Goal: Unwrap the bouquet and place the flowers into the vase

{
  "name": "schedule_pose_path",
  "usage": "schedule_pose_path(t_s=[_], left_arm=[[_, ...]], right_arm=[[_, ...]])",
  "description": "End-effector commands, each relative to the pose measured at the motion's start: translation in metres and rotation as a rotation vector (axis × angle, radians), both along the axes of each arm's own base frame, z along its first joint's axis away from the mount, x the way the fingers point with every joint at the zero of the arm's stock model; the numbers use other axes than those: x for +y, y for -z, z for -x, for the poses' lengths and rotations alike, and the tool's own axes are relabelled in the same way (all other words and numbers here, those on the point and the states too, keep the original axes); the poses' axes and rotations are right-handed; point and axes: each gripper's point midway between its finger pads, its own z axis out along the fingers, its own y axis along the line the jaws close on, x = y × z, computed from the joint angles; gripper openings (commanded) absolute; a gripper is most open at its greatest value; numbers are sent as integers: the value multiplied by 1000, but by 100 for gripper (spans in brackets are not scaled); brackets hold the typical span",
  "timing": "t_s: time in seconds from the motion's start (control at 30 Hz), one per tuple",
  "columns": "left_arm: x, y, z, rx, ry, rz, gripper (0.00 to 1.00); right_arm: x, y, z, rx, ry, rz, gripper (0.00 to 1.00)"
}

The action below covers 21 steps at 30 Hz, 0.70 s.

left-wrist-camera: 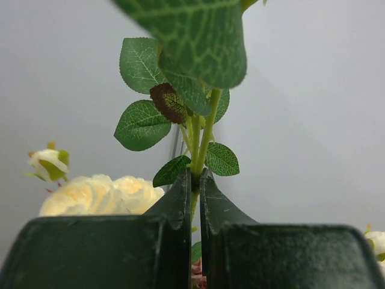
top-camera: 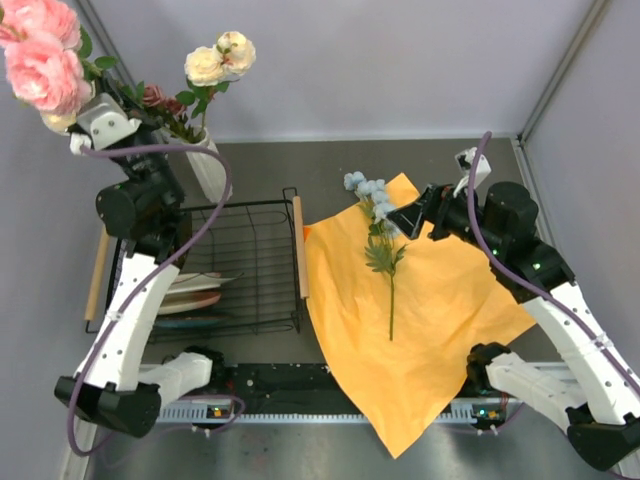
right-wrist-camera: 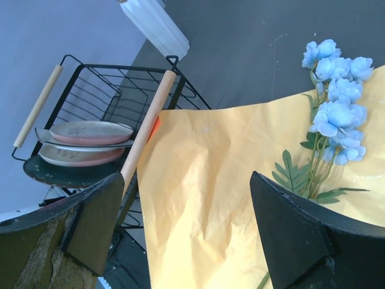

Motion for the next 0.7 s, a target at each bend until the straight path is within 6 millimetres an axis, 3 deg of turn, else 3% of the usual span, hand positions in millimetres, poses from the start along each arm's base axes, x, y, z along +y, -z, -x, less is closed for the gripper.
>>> schedule_pose_path(t_s=[0.0,0.27,0.67], left_arm=[[2,-3,-23,-21,79,37,0],[12,7,-55,31,166,104,0],[16,-3,-53,21,180,127,0]], right_arm=[[-7,-7,3,-30,21,-1,87],[-8,-3,0,-26,32,15,87],[-9,-4,-1,-27,36,14,87]])
